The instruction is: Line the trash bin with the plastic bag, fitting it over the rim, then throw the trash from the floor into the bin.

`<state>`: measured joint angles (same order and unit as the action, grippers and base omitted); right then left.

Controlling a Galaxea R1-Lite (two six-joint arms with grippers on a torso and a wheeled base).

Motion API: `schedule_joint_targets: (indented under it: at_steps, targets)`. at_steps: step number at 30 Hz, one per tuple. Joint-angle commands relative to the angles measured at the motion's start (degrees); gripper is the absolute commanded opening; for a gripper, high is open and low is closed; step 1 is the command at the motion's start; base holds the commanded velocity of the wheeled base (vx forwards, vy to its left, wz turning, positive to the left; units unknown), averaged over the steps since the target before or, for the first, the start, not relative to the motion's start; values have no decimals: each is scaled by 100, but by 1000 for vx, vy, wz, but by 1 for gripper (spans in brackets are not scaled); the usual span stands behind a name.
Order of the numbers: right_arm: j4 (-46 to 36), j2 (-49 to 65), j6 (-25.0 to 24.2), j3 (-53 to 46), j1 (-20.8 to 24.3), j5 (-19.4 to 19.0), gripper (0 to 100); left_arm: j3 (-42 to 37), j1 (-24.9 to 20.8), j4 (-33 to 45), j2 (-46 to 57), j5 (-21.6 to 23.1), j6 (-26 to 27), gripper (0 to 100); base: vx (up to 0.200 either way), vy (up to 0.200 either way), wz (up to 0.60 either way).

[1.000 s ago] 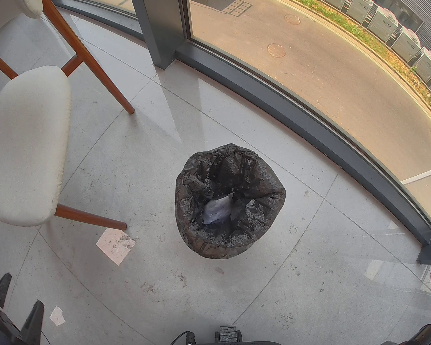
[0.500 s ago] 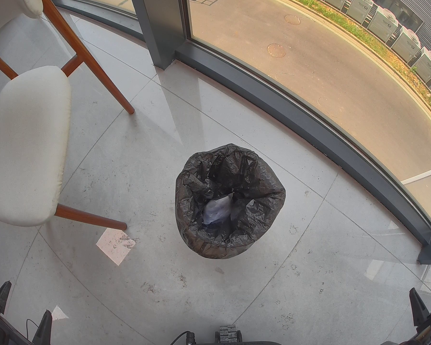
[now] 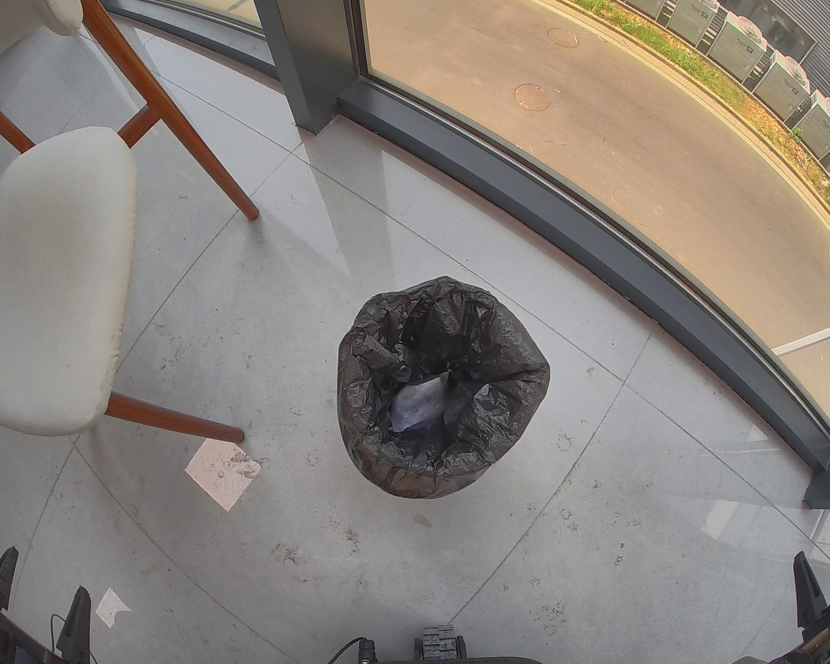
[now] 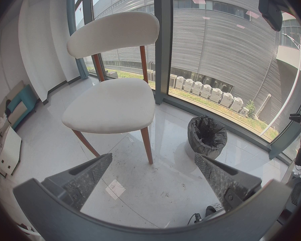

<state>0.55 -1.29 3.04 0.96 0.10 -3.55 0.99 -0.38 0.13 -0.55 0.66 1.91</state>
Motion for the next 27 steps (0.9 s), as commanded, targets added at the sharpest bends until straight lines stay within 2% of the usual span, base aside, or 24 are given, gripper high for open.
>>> schedule_joint_targets:
  at_steps: [1, 27]
  targets:
    - [-46, 129, -145, -96, 8, 153, 100, -99, -6, -49, 55, 84, 46, 100, 0, 0, 0]
    - [-46, 129, -180, -96, -1, 170, 100, -99, -6, -57, 55, 136, 151, 100, 0, 0, 0]
